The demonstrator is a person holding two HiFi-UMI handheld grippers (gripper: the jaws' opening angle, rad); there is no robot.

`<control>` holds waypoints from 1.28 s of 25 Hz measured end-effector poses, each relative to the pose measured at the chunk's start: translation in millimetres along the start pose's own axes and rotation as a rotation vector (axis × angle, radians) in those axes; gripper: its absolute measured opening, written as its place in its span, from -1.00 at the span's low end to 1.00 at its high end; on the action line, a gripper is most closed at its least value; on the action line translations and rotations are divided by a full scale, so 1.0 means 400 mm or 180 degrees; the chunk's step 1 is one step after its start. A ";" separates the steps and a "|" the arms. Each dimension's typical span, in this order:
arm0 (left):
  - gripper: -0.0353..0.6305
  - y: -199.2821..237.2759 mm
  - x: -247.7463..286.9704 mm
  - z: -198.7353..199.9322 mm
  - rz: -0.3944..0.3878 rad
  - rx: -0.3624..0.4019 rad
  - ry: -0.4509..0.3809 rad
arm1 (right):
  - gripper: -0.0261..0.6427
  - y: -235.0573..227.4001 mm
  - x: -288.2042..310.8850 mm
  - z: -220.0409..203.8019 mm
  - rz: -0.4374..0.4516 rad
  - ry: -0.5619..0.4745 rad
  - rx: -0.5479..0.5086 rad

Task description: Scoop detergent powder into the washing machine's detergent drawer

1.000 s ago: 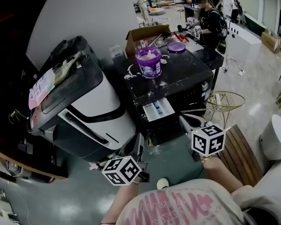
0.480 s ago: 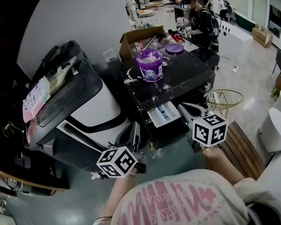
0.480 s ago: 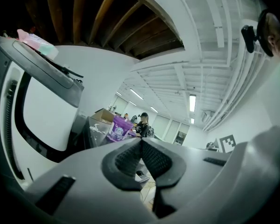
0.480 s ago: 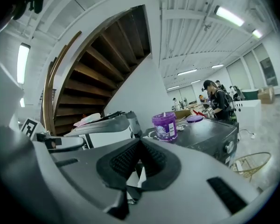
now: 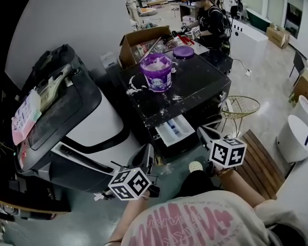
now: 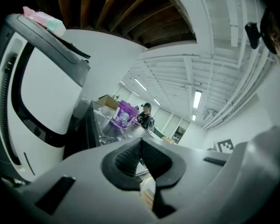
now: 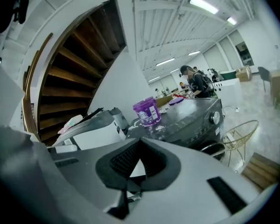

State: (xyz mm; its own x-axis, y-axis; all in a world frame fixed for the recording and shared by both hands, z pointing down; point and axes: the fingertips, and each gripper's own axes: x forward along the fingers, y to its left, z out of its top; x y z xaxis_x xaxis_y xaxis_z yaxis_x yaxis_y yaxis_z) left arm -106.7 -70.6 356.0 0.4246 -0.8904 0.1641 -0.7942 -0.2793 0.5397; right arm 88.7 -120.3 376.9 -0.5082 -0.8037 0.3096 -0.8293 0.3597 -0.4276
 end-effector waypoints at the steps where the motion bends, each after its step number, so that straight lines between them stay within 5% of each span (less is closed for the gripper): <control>1: -0.89 0.000 0.011 0.001 -0.0025 -0.0023 0.0000 | -0.93 -0.006 0.010 0.003 0.0012 0.0005 0.0054; 8: -0.89 -0.007 0.116 0.035 -0.0070 0.0114 -0.0082 | -0.93 -0.040 0.118 0.065 0.0227 0.0067 -0.0030; 12: -0.89 0.009 0.206 0.059 0.0013 -0.0001 -0.0144 | -0.93 -0.066 0.219 0.110 0.0423 0.0226 -0.0095; 24: -0.89 -0.007 0.459 0.196 0.0230 0.0052 -0.0822 | -0.93 -0.079 0.419 0.305 0.1586 0.0250 -0.0155; 32: -0.89 0.019 0.535 0.200 0.0563 0.0282 -0.0796 | -0.92 -0.124 0.539 0.402 0.1898 0.0466 -0.0367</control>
State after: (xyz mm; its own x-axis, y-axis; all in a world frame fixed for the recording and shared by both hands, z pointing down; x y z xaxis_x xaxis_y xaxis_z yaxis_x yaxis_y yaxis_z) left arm -56.5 -292.1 328.9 0.1653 -0.9856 0.0351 -0.8856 -0.1327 0.4450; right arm 57.5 -387.9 328.2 -0.9112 -0.3785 0.1625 -0.4087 0.7819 -0.4708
